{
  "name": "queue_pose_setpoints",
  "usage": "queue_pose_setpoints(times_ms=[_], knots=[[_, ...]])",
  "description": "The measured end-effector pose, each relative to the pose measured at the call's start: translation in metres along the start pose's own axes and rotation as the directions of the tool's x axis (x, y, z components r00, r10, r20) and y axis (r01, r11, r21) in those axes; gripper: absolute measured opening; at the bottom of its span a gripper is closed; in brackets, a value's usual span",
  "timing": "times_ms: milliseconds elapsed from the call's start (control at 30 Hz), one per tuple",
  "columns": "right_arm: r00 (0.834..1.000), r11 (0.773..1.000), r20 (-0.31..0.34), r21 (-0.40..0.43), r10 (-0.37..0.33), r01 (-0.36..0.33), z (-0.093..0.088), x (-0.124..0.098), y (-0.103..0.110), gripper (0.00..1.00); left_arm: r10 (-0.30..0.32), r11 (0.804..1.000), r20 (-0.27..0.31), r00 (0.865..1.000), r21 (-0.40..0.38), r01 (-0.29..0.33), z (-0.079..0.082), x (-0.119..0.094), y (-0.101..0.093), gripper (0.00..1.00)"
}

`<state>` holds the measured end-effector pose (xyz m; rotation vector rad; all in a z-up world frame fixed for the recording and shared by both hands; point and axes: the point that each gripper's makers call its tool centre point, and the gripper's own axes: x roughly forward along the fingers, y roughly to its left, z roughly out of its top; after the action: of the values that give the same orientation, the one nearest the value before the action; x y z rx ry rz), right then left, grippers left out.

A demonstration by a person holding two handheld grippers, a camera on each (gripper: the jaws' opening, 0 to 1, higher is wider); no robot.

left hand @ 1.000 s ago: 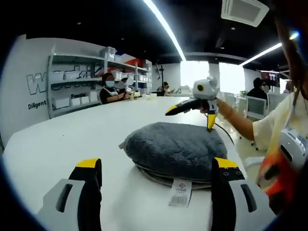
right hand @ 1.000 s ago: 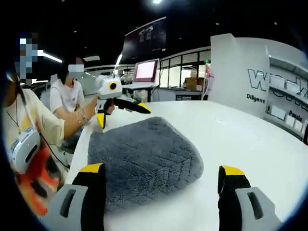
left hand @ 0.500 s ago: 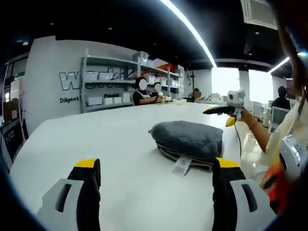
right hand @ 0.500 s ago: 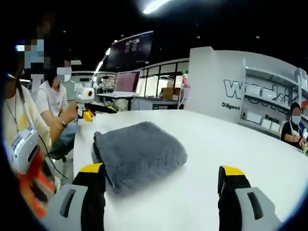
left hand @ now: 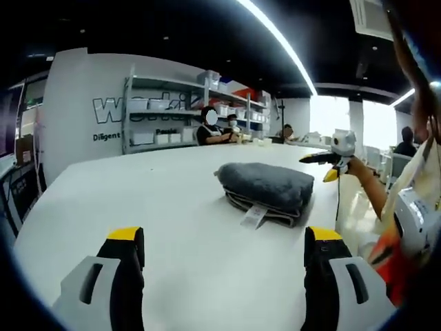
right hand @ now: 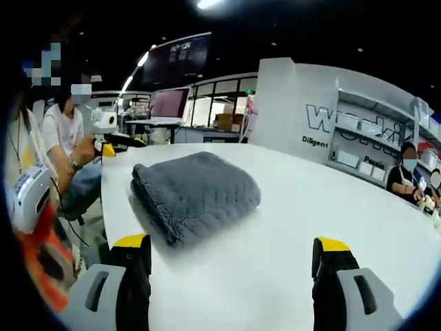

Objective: Fold the towel on the table until its edges align and the towel forms a compact rectangular stack.

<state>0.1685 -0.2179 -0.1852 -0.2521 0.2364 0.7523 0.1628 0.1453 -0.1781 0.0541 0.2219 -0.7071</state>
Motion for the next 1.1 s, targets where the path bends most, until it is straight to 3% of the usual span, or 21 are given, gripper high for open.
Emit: queue_pose_setpoints(times_ms=[633,1100], knots=[[1.0,1.0,-0.027,-0.031,0.003,-0.004,-0.002,-0.005,0.001,0.99,-0.005,1.0,0.0,1.0,-0.013,0.006,0.001,-0.007,-0.004,0.95],[1.0,1.0,-0.003,-0.02,0.019,-0.019,0.003,-0.012,0.008,0.99,-0.003,1.0,0.008,1.0,-0.011,0.003,0.006,-0.013,-0.006,0.95]])
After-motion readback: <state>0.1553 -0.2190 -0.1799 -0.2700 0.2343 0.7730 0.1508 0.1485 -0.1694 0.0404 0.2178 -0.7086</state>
